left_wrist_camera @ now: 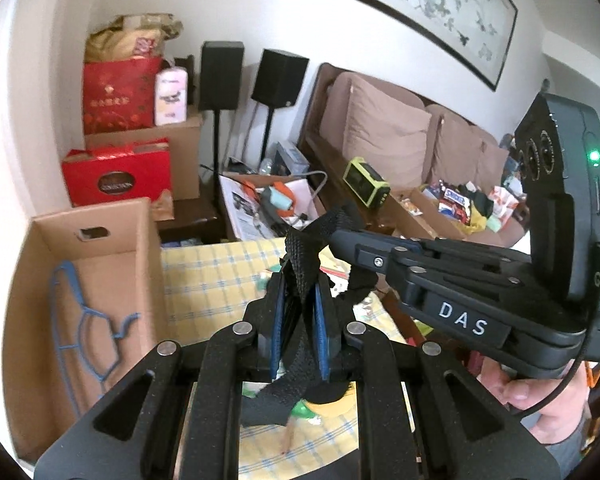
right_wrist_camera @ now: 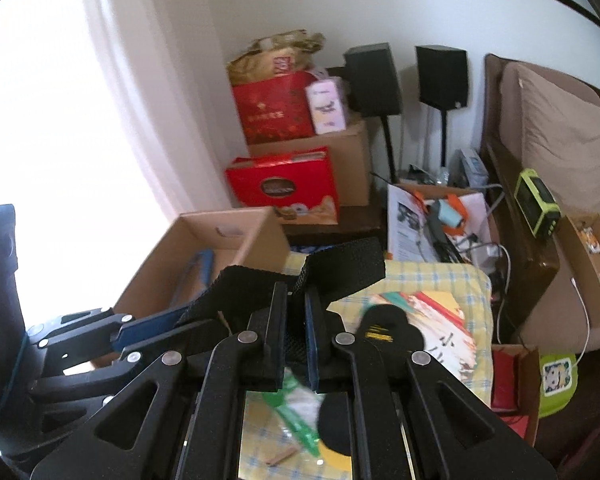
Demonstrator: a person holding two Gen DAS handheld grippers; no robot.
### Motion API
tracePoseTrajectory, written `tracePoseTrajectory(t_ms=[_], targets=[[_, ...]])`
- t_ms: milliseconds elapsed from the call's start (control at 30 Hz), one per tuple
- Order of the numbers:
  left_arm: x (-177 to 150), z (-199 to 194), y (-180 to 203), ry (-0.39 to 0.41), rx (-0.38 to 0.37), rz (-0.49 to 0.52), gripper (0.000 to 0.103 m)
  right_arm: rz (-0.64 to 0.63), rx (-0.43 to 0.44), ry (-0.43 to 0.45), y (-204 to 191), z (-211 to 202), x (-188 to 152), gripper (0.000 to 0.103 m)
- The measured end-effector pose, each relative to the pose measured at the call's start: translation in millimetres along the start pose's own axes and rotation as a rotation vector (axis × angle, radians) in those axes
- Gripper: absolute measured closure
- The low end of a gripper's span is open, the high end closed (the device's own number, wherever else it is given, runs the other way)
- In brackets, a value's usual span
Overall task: Organize objects
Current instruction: 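Carry the black strap with the right gripper into the box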
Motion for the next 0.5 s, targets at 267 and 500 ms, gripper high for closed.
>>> tracePoseTrajectory(t_ms=[267,500], targets=[[-19,-41,-41,-0.002,0.071,-0.019,0.09,-0.056,0.06,-0.026,-57,16,-4,0.096],[-40,-70,-94,-0.016,0.152,-0.069,0.09,-0.108,0.124,-0.078,-115,52,-16,0.096]])
Point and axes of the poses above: each gripper's, at about its wrist camera, not at the fingertips, and z roughly the way its jaws point, y to its right, x to its top, the point moved 1 cm from there along z, roughly the way its jaws point, and after that the axes turned 9 degrees about z, right-handed, at the moved point
